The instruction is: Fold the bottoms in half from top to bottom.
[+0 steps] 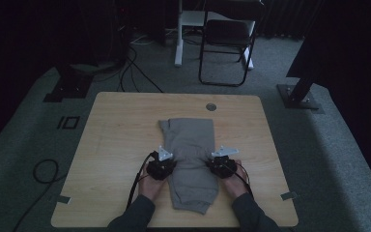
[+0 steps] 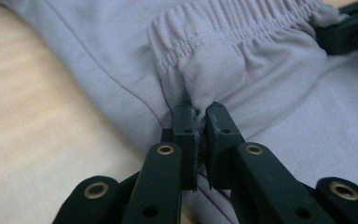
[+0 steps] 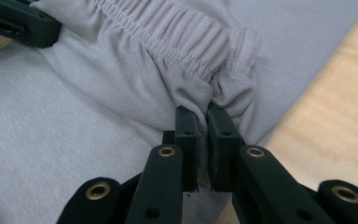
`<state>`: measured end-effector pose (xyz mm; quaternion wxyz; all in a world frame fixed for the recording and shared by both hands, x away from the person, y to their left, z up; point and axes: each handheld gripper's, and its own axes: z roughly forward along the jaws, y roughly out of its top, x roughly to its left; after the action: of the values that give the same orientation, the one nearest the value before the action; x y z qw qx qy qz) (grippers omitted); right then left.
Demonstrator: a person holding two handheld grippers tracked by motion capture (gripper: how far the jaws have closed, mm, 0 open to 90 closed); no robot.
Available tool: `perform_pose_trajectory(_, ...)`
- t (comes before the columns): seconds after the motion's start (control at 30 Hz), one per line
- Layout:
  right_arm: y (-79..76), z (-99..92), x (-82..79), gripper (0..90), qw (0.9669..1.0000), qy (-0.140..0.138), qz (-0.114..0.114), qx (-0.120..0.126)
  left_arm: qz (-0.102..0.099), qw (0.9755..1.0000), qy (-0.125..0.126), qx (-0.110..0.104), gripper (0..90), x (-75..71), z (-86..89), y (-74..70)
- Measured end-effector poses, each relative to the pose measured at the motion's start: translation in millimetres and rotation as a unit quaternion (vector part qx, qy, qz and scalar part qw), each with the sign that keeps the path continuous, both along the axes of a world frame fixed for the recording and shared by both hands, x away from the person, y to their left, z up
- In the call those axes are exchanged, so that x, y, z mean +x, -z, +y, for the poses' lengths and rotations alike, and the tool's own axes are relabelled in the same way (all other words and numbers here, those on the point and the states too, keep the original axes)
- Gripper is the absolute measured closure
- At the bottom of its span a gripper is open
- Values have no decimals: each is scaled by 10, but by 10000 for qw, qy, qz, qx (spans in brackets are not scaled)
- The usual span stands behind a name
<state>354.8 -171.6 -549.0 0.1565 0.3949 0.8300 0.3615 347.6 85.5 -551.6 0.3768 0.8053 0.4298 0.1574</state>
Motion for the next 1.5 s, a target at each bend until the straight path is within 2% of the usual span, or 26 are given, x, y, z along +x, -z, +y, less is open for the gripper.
perform_pose_trajectory(0.1,4,17,160,848,9999,143,-5,35,-17,9999,-155,-19,846,150,-20,4)
perform_pose_trajectory(0.27,-6,45,353,852,9994,344,49,72,27,9994,-334,59,846,299,-74,-21)
perform_pose_trajectory(0.4,-51,65,411,850,9995,320,69,-1,40,9994,-301,173,838,324,-81,-47)
perform_pose_trajectory(0.5,-46,53,381,836,9996,259,80,-11,81,9997,-228,38,797,290,-50,-54)
perform_pose_trajectory(0.6,-64,3,347,708,9995,108,221,199,0,9998,-166,-85,675,240,-10,-115)
perform_pose_trajectory(0.67,-125,-30,327,614,9994,118,83,328,-124,9996,-197,-182,652,236,23,-189)
perform_pose_trajectory(0.73,-202,-60,348,599,9986,277,-35,442,-185,9990,-315,-264,648,279,60,-259)
perform_pose_trajectory(0.83,-276,-109,454,626,9965,606,-45,581,-165,9980,-521,-312,682,403,108,-318)
perform_pose_trajectory(0.9,-275,-128,558,717,9952,789,20,587,-49,9980,-561,-296,804,503,122,-317)
perform_pose_trajectory(0.97,-245,-121,668,777,9946,909,109,488,50,9977,-648,-188,853,614,109,-291)
perform_pose_trajectory(1.1,-171,-68,855,795,9934,1059,290,322,255,9970,-724,-50,840,775,42,-206)
perform_pose_trajectory(1.17,-145,-41,895,794,9938,1010,356,295,307,9970,-707,52,814,803,-2,-161)
perform_pose_trajectory(1.27,-101,-3,904,792,9951,860,427,247,316,9974,-616,186,805,786,-46,-118)
perform_pose_trajectory(1.3,-88,-11,898,791,9950,848,460,277,292,9977,-599,157,797,768,-48,-117)
perform_pose_trajectory(1.4,-87,-73,864,783,9933,816,573,579,244,9983,-523,46,754,705,-20,-150)
perform_pose_trajectory(1.5,-116,-126,810,762,9928,649,587,813,100,9991,-396,-131,728,590,-4,-201)
